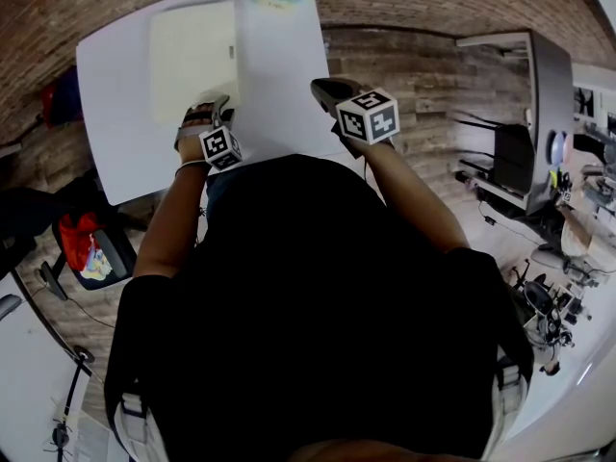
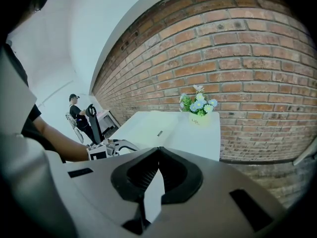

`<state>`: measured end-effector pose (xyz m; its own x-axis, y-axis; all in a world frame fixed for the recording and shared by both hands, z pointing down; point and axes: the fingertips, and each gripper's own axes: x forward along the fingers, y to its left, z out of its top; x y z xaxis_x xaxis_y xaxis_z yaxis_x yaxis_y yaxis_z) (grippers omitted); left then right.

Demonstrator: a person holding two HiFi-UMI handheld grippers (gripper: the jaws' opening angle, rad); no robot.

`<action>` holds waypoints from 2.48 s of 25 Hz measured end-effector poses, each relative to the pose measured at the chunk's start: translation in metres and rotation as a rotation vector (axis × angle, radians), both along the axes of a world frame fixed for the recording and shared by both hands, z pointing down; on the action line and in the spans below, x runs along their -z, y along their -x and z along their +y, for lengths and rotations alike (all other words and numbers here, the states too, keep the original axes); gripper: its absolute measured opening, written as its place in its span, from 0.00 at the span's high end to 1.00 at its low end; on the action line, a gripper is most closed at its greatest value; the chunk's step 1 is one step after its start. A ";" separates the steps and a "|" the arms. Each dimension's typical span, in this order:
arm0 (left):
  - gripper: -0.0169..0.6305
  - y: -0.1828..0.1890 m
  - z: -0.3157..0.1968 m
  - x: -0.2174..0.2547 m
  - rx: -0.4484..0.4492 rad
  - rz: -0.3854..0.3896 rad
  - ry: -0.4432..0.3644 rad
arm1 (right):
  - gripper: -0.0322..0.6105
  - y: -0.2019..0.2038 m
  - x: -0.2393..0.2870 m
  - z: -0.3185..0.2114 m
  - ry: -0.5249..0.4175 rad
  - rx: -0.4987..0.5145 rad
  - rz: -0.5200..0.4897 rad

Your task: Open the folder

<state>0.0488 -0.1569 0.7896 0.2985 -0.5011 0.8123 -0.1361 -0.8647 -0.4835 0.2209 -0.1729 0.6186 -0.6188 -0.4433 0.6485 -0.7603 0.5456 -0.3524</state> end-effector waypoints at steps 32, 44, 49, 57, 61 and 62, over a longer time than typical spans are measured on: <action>0.93 0.002 -0.007 0.051 0.226 0.415 0.179 | 0.91 0.012 -0.002 0.016 0.008 0.034 -0.014; 0.93 0.019 -0.017 0.077 0.418 0.697 0.248 | 0.91 0.028 -0.001 0.018 0.008 0.059 -0.029; 0.93 0.026 -0.022 0.084 0.496 0.810 0.278 | 0.91 0.029 -0.001 0.020 0.009 0.069 -0.025; 0.93 0.030 -0.024 0.098 0.589 0.978 0.338 | 0.91 0.027 -0.005 0.024 0.017 0.072 -0.026; 0.93 0.028 -0.024 0.110 0.597 1.051 0.343 | 0.91 0.030 -0.006 0.026 0.019 0.083 -0.024; 0.93 0.028 -0.025 0.113 0.596 1.060 0.339 | 0.91 0.032 -0.006 0.027 0.019 0.086 -0.024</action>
<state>0.0212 -0.1818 0.6764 0.6802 -0.5956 0.4272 -0.7310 -0.5945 0.3350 0.1893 -0.1463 0.6248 -0.6697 -0.3753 0.6408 -0.7020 0.6015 -0.3814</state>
